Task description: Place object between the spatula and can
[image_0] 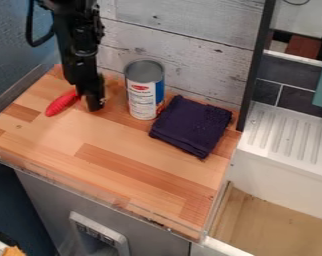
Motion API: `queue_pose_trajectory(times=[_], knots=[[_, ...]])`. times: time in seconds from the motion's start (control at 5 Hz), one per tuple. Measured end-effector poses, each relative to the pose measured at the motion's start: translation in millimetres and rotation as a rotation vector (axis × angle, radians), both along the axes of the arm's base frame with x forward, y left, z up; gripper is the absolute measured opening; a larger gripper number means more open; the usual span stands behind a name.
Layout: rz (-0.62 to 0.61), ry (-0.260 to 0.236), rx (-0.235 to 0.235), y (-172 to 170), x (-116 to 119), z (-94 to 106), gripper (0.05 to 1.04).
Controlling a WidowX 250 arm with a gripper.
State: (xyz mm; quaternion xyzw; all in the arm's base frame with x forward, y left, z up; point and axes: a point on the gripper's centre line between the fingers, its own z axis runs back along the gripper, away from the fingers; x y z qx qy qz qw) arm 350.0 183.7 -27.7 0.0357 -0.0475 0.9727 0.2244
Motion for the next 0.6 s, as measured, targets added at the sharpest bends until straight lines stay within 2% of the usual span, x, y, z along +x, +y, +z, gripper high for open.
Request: queue_pose_trajectory(times=[0.2,0.4,0.6], knots=[[-0.015,-0.002,-0.056,-7.0,1.2,-0.7,0.595],[-0.006,0.004,-0.085,-8.8,-1.1,-1.4,0.903],[0.003,0.010,-0.088,-9.5,-2.1,-1.4,1.012]])
